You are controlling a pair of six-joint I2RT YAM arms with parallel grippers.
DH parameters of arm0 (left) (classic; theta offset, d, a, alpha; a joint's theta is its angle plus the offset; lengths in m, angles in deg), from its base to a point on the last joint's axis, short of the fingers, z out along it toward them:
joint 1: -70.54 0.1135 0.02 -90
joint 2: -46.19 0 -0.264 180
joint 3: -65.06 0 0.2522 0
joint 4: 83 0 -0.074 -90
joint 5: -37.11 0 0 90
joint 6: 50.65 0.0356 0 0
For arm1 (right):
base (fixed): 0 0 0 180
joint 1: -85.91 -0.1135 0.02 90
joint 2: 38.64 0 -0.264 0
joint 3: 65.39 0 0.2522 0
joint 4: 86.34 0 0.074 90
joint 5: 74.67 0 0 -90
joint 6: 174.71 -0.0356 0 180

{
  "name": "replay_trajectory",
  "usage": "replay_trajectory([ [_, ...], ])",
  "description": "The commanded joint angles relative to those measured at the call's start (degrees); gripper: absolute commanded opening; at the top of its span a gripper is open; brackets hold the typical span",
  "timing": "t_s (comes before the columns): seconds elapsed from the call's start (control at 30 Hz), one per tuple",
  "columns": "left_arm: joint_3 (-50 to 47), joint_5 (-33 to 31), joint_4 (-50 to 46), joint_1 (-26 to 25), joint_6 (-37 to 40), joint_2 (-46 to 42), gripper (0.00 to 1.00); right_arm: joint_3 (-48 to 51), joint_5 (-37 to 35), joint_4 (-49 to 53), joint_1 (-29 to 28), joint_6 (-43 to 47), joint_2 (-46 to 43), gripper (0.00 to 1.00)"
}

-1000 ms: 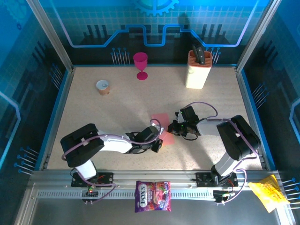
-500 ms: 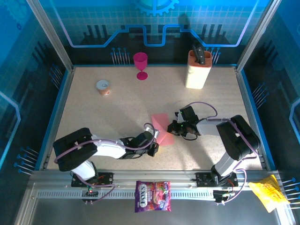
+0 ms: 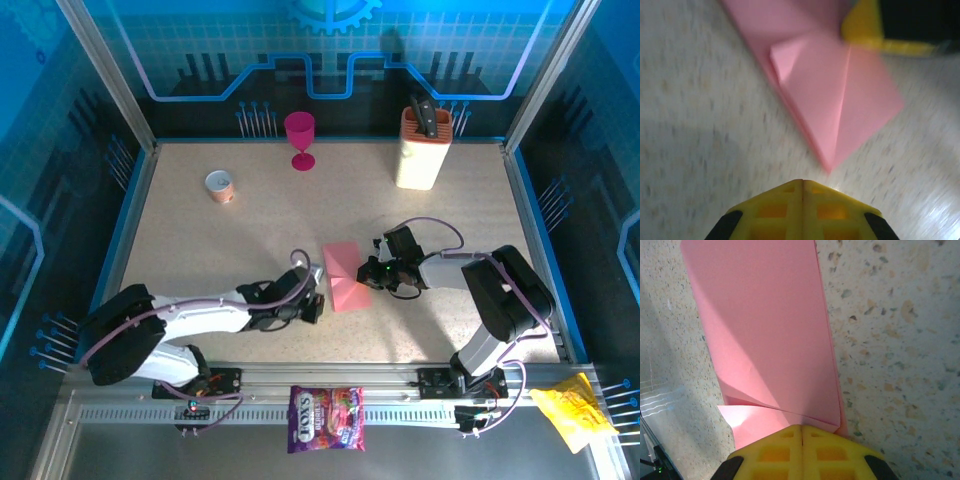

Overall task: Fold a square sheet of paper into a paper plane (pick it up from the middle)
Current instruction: Fold the triangle a second time at the center of the table.

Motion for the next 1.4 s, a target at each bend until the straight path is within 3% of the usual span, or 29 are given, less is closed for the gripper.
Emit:
replay_trajectory([
  [0.0, 6.62, 3.65, -0.55, 2.83, 5.76, 5.01, 0.00, 1.97, -5.26, 6.79, -0.36, 0.01, 3.35, 0.00],
  [0.2, 14.55, 5.48, 0.30, 4.12, 9.32, 14.55, 0.00, 1.40, -5.08, 7.22, -0.48, 0.27, 2.89, 0.00],
  [0.47, 15.77, 4.43, 2.67, 5.45, 9.92, 20.79, 0.00, 0.93, -4.02, 7.52, -0.48, 0.81, 1.63, 0.00],
  [0.63, 15.19, 3.99, 3.31, 5.62, 10.09, 23.03, 0.00, -1.41, -2.15, 9.94, -0.67, 2.74, -5.97, 0.02],
  [0.77, 14.14, 4.33, 4.33, 5.55, 9.66, 23.60, 0.00, -4.69, -7.86, 18.23, -2.08, 6.06, -15.04, 0.47],
  [0.9, 13.27, 4.68, 5.23, 5.63, 9.19, 23.36, 0.00, -4.24, -15.25, 26.03, -3.00, 8.32, -21.75, 0.75],
  [0.93, 13.10, 4.78, 5.39, 5.54, 9.05, 23.18, 0.00, -3.22, -16.09, 26.95, -2.79, 7.92, -23.29, 0.78],
  [1.1, 12.02, 4.60, 5.73, 5.60, 8.95, 22.30, 0.00, 3.49, -15.80, 26.13, -2.91, 4.49, -28.59, 0.78],
  [1.23, 11.30, 4.51, 6.32, 5.55, 8.93, 22.41, 0.00, 7.69, -9.95, 21.78, -3.73, 1.18, -28.54, 0.72],
  [1.37, 10.77, 4.58, 6.89, 5.54, 9.01, 22.54, 0.00, 10.59, -10.80, 18.22, -5.87, -2.37, -28.16, 0.70],
])
